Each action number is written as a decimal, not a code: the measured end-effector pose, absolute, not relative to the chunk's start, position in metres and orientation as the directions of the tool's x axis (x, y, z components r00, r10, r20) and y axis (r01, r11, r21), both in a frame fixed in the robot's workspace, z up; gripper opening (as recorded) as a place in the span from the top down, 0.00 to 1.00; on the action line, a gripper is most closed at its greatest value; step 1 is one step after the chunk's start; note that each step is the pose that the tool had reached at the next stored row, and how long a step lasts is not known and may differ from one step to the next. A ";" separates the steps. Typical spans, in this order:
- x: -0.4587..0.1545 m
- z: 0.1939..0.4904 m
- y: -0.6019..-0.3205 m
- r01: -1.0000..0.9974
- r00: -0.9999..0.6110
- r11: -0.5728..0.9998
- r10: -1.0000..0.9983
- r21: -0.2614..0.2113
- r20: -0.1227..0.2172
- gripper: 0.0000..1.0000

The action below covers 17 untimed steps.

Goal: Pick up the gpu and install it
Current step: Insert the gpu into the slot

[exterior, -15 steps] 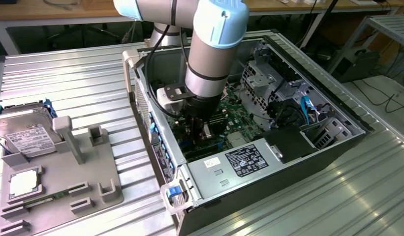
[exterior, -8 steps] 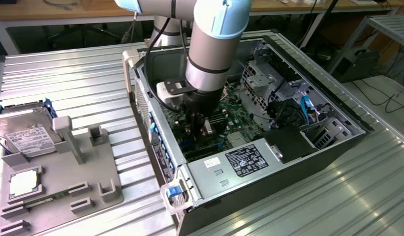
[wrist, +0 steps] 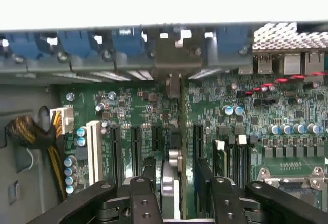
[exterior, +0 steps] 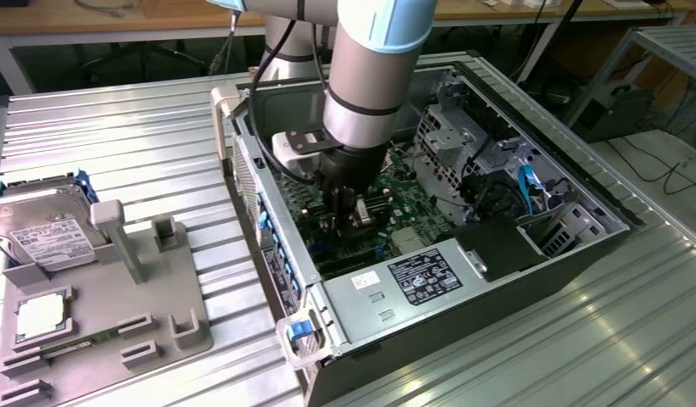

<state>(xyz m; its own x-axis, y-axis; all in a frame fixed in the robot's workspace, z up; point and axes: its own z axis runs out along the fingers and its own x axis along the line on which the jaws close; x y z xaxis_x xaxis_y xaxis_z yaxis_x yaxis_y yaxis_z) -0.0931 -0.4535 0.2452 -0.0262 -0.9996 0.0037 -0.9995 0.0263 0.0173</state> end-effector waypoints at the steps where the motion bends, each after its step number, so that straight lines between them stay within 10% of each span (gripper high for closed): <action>1: -0.091 0.245 -0.454 -1.000 -0.026 0.026 -1.000 0.017 0.004 0.56; 17: -0.076 0.257 -0.453 -1.000 -0.023 0.023 -1.000 0.016 0.006 0.56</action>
